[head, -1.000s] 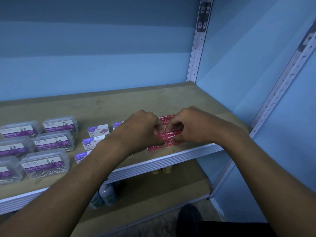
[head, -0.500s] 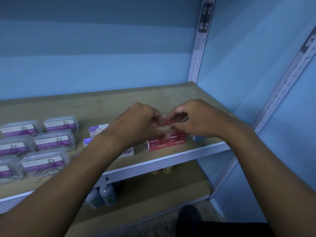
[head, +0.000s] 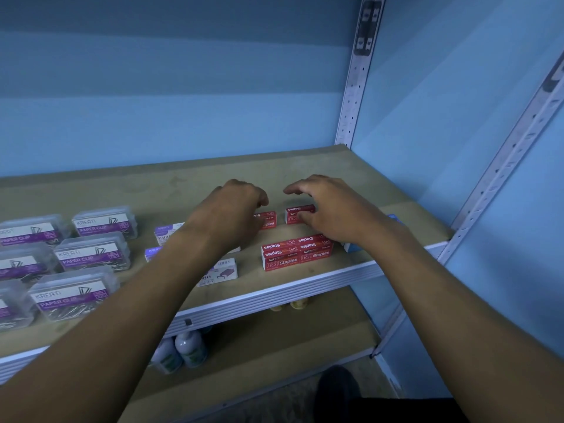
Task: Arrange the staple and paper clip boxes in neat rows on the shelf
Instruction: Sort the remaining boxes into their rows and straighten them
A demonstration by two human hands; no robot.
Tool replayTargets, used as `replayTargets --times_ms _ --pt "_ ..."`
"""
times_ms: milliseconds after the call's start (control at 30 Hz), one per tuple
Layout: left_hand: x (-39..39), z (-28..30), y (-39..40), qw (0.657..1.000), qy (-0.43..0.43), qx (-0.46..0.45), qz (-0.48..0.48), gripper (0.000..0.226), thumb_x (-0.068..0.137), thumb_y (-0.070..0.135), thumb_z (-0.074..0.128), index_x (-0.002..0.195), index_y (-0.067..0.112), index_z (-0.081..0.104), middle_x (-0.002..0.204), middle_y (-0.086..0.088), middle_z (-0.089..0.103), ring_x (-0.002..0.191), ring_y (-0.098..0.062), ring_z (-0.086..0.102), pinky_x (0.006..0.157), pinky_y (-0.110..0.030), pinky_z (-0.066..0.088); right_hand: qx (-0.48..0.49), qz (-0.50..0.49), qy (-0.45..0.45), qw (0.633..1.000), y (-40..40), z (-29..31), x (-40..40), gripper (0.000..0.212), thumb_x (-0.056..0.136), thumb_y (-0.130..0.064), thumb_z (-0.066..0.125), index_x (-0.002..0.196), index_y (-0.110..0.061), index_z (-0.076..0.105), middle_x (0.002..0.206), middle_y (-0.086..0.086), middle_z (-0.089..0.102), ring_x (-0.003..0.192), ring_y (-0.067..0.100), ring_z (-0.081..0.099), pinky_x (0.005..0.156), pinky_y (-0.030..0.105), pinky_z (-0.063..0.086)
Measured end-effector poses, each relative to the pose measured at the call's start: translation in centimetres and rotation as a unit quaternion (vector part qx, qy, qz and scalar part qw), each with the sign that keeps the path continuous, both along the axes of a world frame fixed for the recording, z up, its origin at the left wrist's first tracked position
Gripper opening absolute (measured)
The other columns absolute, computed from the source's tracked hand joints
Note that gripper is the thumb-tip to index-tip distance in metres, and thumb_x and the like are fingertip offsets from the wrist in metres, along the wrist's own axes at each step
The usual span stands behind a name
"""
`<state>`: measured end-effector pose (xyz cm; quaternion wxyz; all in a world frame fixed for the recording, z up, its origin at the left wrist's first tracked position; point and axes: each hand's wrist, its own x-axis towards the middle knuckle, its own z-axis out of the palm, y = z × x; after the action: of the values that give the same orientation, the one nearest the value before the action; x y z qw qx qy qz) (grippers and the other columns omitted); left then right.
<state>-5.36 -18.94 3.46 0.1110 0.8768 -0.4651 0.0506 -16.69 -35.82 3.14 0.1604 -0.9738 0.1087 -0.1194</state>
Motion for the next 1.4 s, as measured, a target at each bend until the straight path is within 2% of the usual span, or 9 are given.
replayTargets --times_ms 167,300,533,800,967,1100,1200,1267,1400 --pt "0.3 -0.7 -0.7 1.000 0.017 0.003 0.004 0.025 0.087 0.025 0.066 0.112 0.030 0.070 0.113 -0.002 0.067 0.100 -0.023 0.063 0.088 -0.041 0.055 -0.005 0.006 0.009 1.000 0.2 -0.5 0.4 0.034 0.094 -0.019 0.063 0.127 -0.028 0.067 0.130 -0.004 0.064 0.115 0.013 0.060 0.098 0.034 0.051" --pt "0.3 -0.8 -0.8 1.000 0.017 -0.003 0.004 0.023 0.085 0.023 0.070 0.107 0.031 0.071 0.110 -0.002 0.067 0.097 -0.023 0.063 0.085 -0.042 0.057 0.004 0.004 0.007 1.000 0.1 -0.5 0.4 0.026 0.094 -0.017 0.064 0.115 -0.028 0.073 0.120 -0.005 0.069 0.104 0.010 0.063 0.091 0.034 0.055" --pt "-0.4 0.1 -0.6 0.999 0.016 -0.029 -0.017 0.022 0.085 0.023 0.072 0.107 0.026 0.075 0.104 0.002 0.072 0.097 -0.018 0.062 0.082 -0.031 0.054 0.013 0.008 -0.015 1.000 -0.3 0.1 0.3 0.025 0.089 -0.011 0.067 0.103 -0.029 0.078 0.105 -0.008 0.075 0.092 0.005 0.065 0.086 0.028 0.056" --pt "-2.3 1.8 0.6 0.996 0.045 -0.059 -0.042 0.023 0.079 0.022 0.078 0.103 0.026 0.077 0.097 0.006 0.074 0.085 -0.009 0.065 0.080 -0.034 0.057 0.032 0.023 -0.008 0.999 0.2 2.0 -1.5 0.022 0.088 -0.012 0.073 0.104 -0.026 0.078 0.098 -0.012 0.074 0.081 -0.006 0.062 0.073 0.008 0.048" --pt "-3.4 2.3 1.2 0.994 0.061 -0.053 -0.071 0.024 0.082 0.023 0.076 0.106 0.026 0.076 0.101 0.008 0.074 0.070 -0.001 0.059 0.077 -0.026 0.056 0.048 0.031 0.019 0.998 0.6 2.7 -2.5 0.021 0.088 -0.012 0.073 0.100 -0.027 0.079 0.093 -0.014 0.074 0.083 -0.002 0.066 0.075 0.017 0.053" --pt "-3.7 1.9 1.3 0.993 0.067 -0.039 -0.086 0.027 0.084 0.025 0.074 0.111 0.026 0.074 0.106 0.007 0.074 0.071 -0.002 0.057 0.078 -0.023 0.055 0.047 0.036 0.039 0.998 0.8 2.7 -2.8 0.021 0.089 -0.014 0.071 0.103 -0.027 0.079 0.096 -0.013 0.074 0.086 0.000 0.066 0.078 0.021 0.056" --pt "-3.4 1.6 1.3 0.994 0.062 -0.037 -0.083 0.022 0.084 0.024 0.074 0.106 0.029 0.076 0.102 0.009 0.075 0.070 0.001 0.057 0.079 -0.028 0.056 0.044 0.041 0.056 0.997 0.9 2.4 -2.7 0.021 0.088 -0.015 0.071 0.101 -0.029 0.079 0.088 -0.016 0.071 0.082 -0.003 0.065 0.078 0.022 0.056" --pt "-3.3 1.5 1.3 0.994 0.069 -0.035 -0.079 0.020 0.085 0.025 0.072 0.104 0.029 0.077 0.101 0.009 0.075 0.073 -0.001 0.059 0.078 -0.027 0.056 0.048 0.044 0.066 0.996 0.9 2.3 -2.6 0.021 0.088 -0.015 0.071 0.101 -0.029 0.079 0.091 -0.015 0.072 0.082 -0.003 0.066 0.079 0.024 0.057" --pt "-3.3 1.3 1.3 0.992 0.094 -0.029 -0.083 0.020 0.088 0.024 0.069 0.106 0.027 0.077 0.104 0.007 0.075 0.076 -0.003 0.061 0.077 -0.025 0.055 0.053 0.047 0.079 0.994 1.0 2.3 -2.7 0.023 0.090 -0.013 0.068 0.102 -0.030 0.079 0.096 -0.013 0.075 0.083 -0.002 0.067 0.077 0.019 0.056"
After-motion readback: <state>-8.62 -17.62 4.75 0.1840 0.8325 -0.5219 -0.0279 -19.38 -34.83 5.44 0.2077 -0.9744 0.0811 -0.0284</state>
